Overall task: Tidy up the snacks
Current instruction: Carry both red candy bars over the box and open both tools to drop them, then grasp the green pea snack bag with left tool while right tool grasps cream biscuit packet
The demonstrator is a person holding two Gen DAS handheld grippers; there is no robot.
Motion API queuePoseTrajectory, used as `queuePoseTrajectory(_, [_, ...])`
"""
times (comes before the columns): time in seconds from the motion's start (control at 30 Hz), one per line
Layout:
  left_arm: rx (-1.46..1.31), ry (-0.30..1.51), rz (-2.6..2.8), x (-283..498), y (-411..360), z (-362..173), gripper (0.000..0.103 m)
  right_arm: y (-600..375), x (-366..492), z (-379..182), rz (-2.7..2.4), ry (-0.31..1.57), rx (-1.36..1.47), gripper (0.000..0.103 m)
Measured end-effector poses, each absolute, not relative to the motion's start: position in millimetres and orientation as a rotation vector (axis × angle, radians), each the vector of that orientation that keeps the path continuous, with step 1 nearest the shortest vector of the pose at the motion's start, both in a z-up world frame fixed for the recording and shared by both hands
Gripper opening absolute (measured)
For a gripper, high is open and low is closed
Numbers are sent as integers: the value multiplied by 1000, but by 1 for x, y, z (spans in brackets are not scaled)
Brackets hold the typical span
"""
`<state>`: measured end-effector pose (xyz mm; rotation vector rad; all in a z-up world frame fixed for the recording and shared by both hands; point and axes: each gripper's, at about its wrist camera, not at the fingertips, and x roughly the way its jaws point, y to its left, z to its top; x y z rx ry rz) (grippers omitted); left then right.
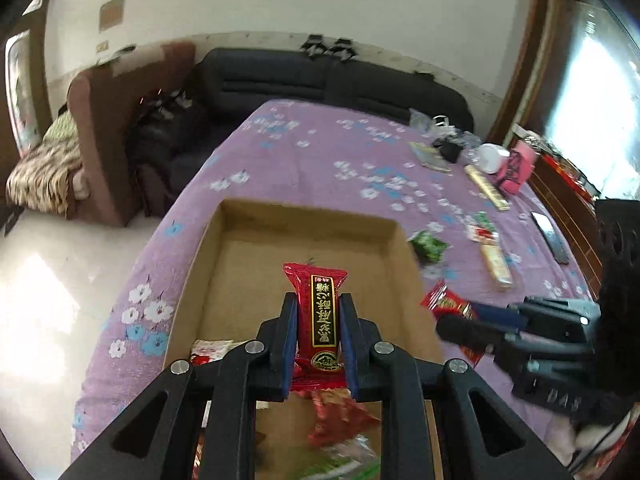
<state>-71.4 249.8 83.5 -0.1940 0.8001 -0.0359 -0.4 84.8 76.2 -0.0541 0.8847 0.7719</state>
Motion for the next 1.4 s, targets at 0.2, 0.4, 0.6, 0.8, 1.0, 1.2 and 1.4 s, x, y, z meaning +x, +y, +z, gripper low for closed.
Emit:
queuePoseTrajectory(0.2, [-232, 852, -18, -61, 264, 57, 20, 118, 10, 53, 777, 928, -97, 18])
queuePoseTrajectory(0.4, [-237, 868, 8, -53, 265, 49, 20, 134, 17, 36, 762, 955, -132, 18])
queuePoseTrajectory(0.6, [-199, 843, 53, -58, 260, 57, 43, 135, 18, 34, 756, 950, -103, 24])
queuePoseTrajectory(0.8, [-191, 776, 29, -74, 248, 80, 70, 102, 13, 59, 733, 878, -66, 33])
queuePoseTrajectory(1.0, [-203, 725, -94, -85, 225, 108, 73, 5, 31, 81, 587, 803, -3, 38])
queuePoseTrajectory(1.2, [-241, 777, -209, -53, 186, 103, 74, -106, 73, 69, 371, 833, 126, 38])
queuePoseTrajectory(1.4, [-145, 891, -268, 19, 123, 83, 74, -129, 99, 44, 340, 893, 187, 40])
